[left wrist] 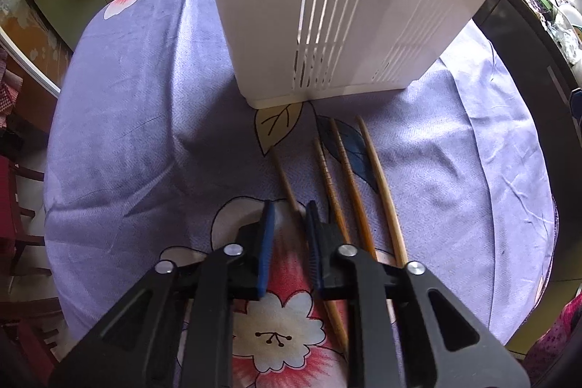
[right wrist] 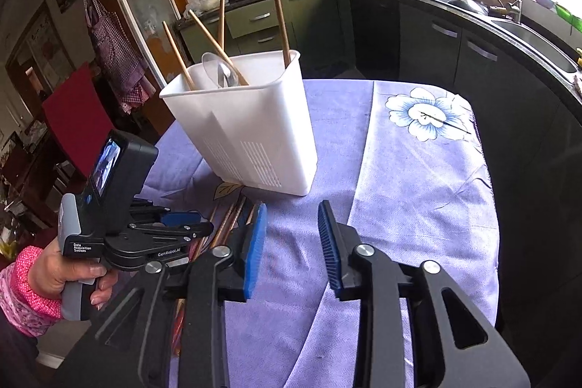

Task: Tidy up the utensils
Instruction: 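Lower the left gripper onto a wooden chopstick and close it, then grasp a chopstick with the right gripper while the left gripper lifts its chopstick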

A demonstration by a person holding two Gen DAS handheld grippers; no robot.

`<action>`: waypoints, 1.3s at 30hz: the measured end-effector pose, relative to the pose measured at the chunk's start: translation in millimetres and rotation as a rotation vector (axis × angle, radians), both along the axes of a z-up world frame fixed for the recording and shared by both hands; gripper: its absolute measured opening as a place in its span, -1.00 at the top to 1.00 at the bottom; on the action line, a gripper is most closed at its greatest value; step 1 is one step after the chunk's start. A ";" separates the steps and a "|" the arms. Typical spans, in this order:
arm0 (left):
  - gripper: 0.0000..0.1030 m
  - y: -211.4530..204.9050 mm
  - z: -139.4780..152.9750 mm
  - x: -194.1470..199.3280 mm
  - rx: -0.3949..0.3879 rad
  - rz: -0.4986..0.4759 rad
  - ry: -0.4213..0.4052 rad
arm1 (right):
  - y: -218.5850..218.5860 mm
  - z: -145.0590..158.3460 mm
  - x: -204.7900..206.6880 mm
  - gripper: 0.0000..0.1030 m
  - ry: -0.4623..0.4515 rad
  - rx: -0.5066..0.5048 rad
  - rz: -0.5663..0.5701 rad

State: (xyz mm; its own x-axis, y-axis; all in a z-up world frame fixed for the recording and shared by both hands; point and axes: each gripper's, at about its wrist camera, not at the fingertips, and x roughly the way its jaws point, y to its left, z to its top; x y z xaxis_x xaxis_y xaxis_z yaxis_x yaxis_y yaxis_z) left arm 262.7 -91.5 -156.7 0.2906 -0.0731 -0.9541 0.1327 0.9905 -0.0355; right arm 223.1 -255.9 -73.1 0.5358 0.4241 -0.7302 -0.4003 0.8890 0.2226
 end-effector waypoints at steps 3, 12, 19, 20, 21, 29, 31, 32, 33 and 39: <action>0.88 2.1 2.3 -0.8 -0.013 -0.009 0.005 | 11.1 -8.4 -0.1 0.33 0.020 -0.018 0.024; 0.90 16.5 32.4 -11.8 -0.034 0.006 -0.064 | 57.5 -58.8 14.7 0.33 0.158 -0.099 0.111; 0.90 40.7 60.8 -31.2 -0.062 0.014 -0.139 | 86.1 -83.1 29.5 0.46 0.227 -0.116 0.125; 0.90 42.2 64.2 -33.4 -0.064 0.015 -0.149 | 89.5 -85.1 30.9 0.49 0.230 -0.122 0.121; 0.90 44.9 68.3 -35.5 -0.070 0.016 -0.157 | 92.4 -87.2 31.5 0.49 0.231 -0.128 0.122; 0.90 55.4 86.2 -47.2 -0.096 0.011 -0.194 | 116.0 -102.7 38.6 0.68 0.242 -0.199 0.111; 0.90 54.3 87.7 -48.7 -0.099 0.006 -0.198 | 121.6 -105.3 40.1 0.68 0.243 -0.209 0.111; 0.90 54.0 88.3 -49.3 -0.100 0.004 -0.199 | 123.9 -105.3 40.0 0.68 0.236 -0.217 0.108; 0.90 53.7 88.3 -49.6 -0.100 0.003 -0.200 | 126.5 -105.7 40.3 0.68 0.232 -0.225 0.106; 0.90 53.7 86.1 -48.5 -0.101 -0.002 -0.194 | 138.3 -107.3 37.5 0.77 0.195 -0.276 0.104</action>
State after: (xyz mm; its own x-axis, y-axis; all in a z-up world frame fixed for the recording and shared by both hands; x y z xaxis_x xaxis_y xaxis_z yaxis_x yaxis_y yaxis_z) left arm 214.2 -37.8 -70.6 0.4679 -0.1665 -0.8679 0.1483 0.9830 -0.1086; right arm 260.6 -117.6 -180.4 0.3394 0.2413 -0.9091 -0.4651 0.8832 0.0608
